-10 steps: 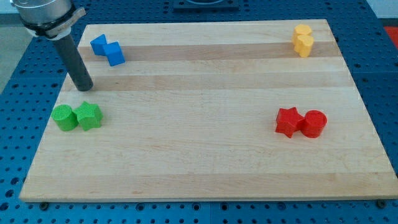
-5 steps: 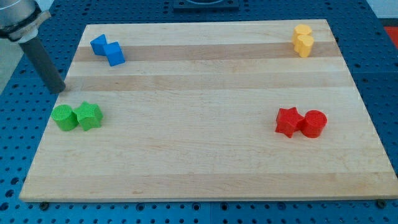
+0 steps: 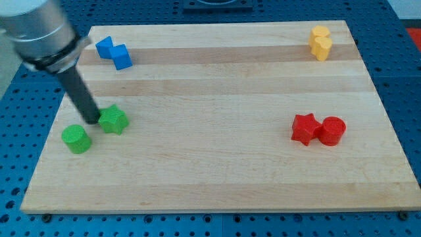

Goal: Move the green star to the center

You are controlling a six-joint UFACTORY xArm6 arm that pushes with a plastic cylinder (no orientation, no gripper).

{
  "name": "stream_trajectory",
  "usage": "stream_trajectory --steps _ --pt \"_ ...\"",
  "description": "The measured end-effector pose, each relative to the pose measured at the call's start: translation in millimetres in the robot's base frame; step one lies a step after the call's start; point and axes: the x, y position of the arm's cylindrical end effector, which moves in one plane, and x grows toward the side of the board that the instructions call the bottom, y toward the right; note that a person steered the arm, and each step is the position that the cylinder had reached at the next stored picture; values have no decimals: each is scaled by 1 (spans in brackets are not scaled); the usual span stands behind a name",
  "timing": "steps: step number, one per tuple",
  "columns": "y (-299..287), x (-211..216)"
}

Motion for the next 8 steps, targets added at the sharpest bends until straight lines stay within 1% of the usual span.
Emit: stream_trajectory --steps 2,3,4,5,6,7,8 --pt "16 -2" --pt "56 -4" --pt "39 -4" --pt "7 1" --pt "11 43" --pt "44 46" --pt "98 18"
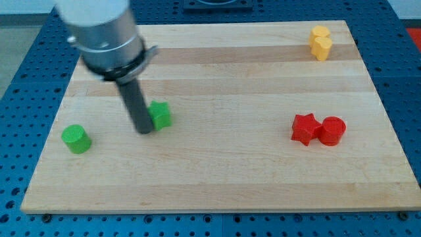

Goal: Move the green star to the center

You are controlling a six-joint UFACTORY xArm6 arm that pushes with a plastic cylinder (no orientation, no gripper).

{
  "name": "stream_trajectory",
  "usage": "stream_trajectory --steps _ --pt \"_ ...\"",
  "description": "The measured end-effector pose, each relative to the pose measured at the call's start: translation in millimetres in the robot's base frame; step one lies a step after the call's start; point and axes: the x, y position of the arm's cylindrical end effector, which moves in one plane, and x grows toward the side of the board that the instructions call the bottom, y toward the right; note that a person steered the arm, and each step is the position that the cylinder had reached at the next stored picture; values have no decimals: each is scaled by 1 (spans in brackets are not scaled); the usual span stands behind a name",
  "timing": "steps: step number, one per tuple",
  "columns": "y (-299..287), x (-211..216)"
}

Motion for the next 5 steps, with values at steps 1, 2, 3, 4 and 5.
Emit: stream_trajectory --steps 1,2,3,4,5 --pt "54 -46" --pt "63 -55" --pt "66 -57" --pt "71 -60" --pt "71 -60"
